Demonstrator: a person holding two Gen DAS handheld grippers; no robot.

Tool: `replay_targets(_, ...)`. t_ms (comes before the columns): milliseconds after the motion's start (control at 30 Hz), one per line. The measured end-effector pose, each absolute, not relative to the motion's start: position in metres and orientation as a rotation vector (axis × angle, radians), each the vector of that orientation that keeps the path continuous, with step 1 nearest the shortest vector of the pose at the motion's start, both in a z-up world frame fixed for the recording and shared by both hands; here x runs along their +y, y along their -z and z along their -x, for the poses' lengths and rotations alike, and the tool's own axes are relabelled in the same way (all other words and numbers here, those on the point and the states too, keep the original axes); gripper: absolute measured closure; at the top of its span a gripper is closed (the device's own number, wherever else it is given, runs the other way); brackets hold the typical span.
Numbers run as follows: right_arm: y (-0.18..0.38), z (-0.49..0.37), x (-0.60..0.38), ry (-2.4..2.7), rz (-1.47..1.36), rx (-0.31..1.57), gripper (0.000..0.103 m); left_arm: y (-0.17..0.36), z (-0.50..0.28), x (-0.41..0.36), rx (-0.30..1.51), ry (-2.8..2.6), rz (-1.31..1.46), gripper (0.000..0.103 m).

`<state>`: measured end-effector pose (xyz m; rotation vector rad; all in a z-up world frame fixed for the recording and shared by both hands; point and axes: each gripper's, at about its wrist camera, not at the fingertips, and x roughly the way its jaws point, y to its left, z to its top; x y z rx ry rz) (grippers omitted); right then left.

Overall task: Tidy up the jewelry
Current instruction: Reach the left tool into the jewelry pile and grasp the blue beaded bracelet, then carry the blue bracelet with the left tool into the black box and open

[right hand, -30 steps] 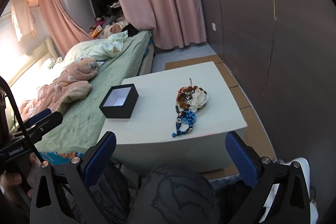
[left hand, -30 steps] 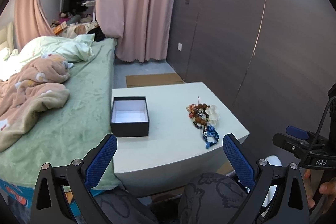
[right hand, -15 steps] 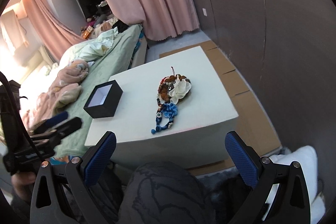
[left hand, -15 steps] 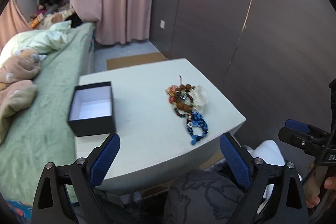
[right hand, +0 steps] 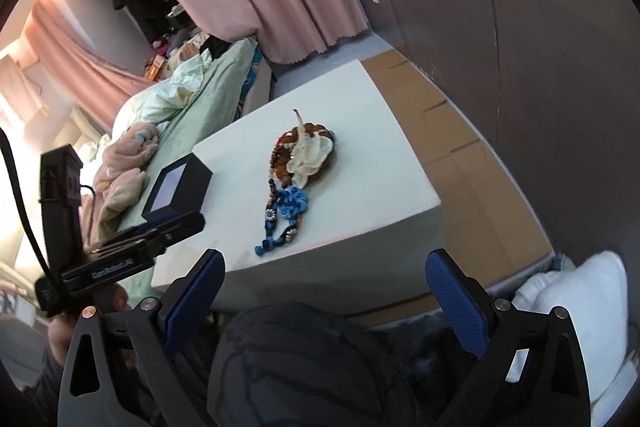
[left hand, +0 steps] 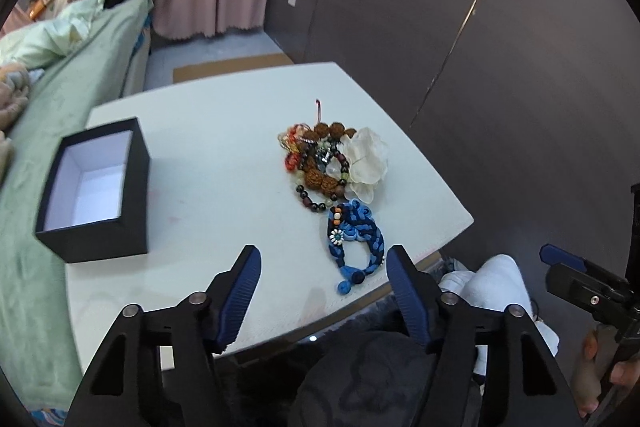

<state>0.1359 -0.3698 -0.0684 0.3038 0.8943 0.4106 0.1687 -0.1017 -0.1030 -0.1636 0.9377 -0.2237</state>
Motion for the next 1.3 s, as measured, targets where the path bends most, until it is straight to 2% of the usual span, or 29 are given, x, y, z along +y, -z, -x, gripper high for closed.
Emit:
replay_targets(267,0.079,-0.157,-0.383,-0.408,-0.355,0.941,0.004,0.138,-0.206,-0.111,1.015,0.241,0.207,0.044)
replay_targets(367,0.081,-0.167,-0.383,-0.411,-0.366,0.959,0.004,0.152,-0.216,-0.115,1.058,0.257,0.224,0.056)
replay_targets(500,0.083,-0.181,-0.381,-0.402,-0.378,0.986,0.005,0.164,-0.226,-0.119,1.088,0.257,0.205,0.056)
replay_targets(567,0.084,-0.188,-0.378,-0.403,-0.385,1.0,0.008,0.166,-0.227,-0.118,1.083,0.263,0.216,0.057)
replay_targets(633,0.083,-0.198,-0.373,-0.414,-0.393,1.01,0.015,0.165,-0.231,-0.116,1.084,0.258,0.22,0.071)
replay_targets(667,0.083,-0.205,-0.368,-0.415,-0.396,1.023,0.016,0.167,-0.233,-0.115,1.094,0.258,0.226,0.092)
replay_targets(800,0.084,-0.226,-0.357,-0.421,-0.409,1.058,0.029,0.158,-0.237,-0.103,1.093,0.25,0.288,0.092)
replay_targets(1067,0.093,-0.268,-0.326,-0.434,-0.402,1.127,0.03,0.117,-0.229,-0.074,1.02,0.223,0.323,0.092)
replay_targets(1300,0.122,-0.295,-0.309,-0.4,-0.444,1.209,0.038,0.095,-0.218,-0.04,0.961,0.188,0.366,0.092)
